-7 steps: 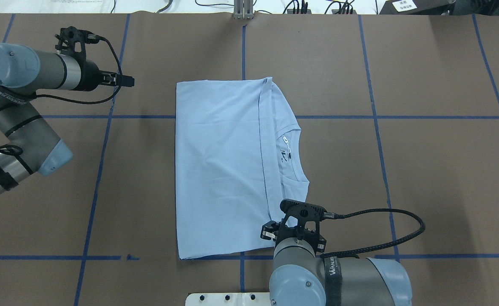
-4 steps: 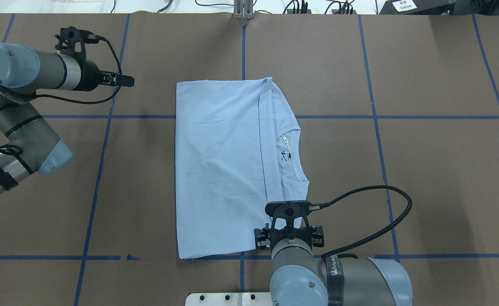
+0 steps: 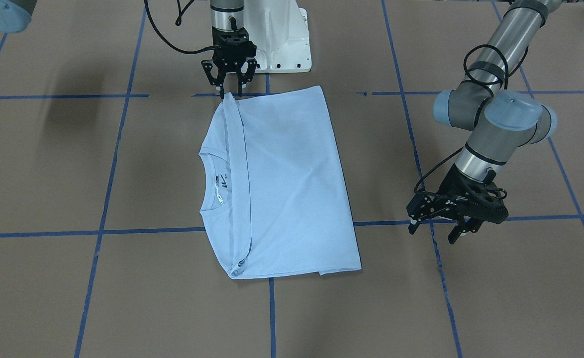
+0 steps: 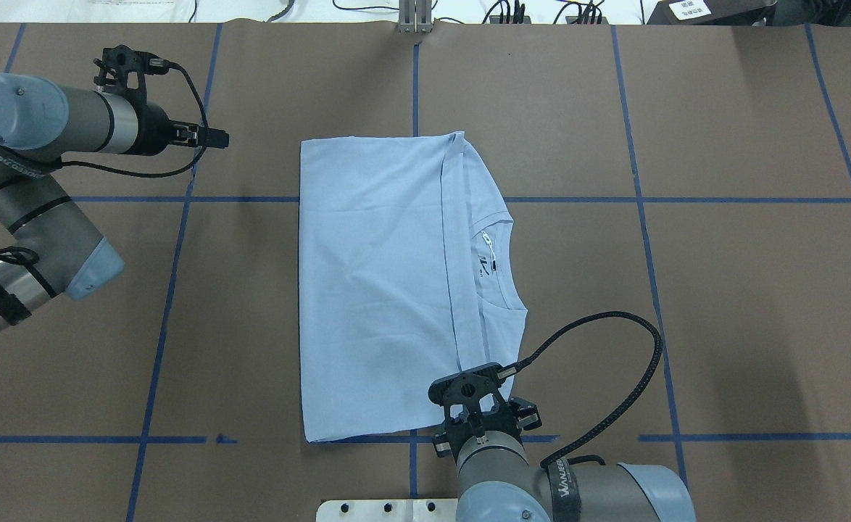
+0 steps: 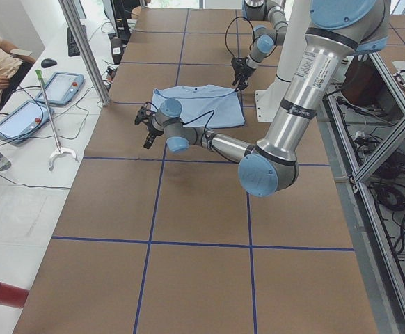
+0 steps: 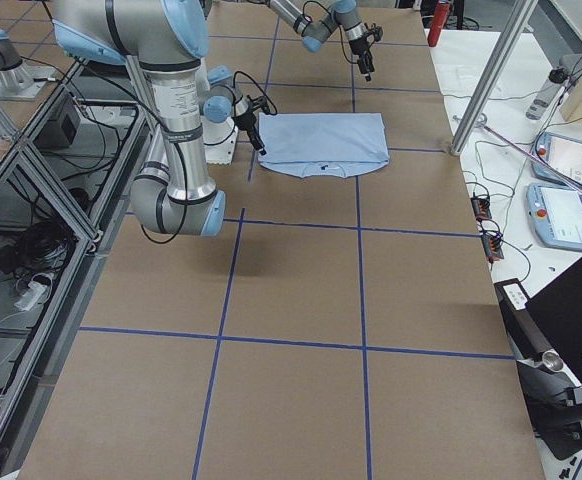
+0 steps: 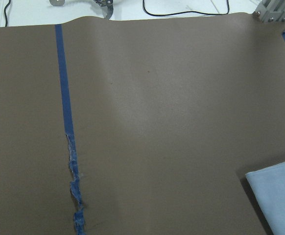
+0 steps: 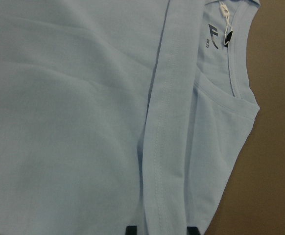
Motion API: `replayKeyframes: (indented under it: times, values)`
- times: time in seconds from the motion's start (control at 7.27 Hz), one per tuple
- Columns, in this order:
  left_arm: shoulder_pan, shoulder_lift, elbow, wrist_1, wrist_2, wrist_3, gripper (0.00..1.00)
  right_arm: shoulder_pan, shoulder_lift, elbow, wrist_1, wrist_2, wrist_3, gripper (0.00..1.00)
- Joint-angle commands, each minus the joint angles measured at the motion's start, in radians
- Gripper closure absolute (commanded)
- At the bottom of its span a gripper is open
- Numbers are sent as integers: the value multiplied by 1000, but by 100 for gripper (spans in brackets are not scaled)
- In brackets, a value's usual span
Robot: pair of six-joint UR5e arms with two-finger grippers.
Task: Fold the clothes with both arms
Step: 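Drag the shirt with the right gripper toward the robot, straightening it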
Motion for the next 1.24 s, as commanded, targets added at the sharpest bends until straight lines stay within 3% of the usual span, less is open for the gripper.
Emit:
replayKeyframes:
  times: [0.0,0.55,0.69,0.83,0.96,1.1]
  values:
    - [0,0,1,0,-1,1,0,-3,1,-3,1,0,-38,65]
    - [0,0,3,-2,-1,1,0,-4,-1,-7,-1,10,-40,65]
    - [0,0,3,0,-1,1,0,-7,-1,-9,-1,8,-40,69]
    - [0,2,1,-2,-1,1,0,-7,-1,-7,-1,8,-40,81]
    - [0,0,1,-2,-1,1,0,-7,1,-7,-2,7,-40,100]
    - [0,0,1,-2,-1,1,0,-6,1,-4,-1,7,-39,100]
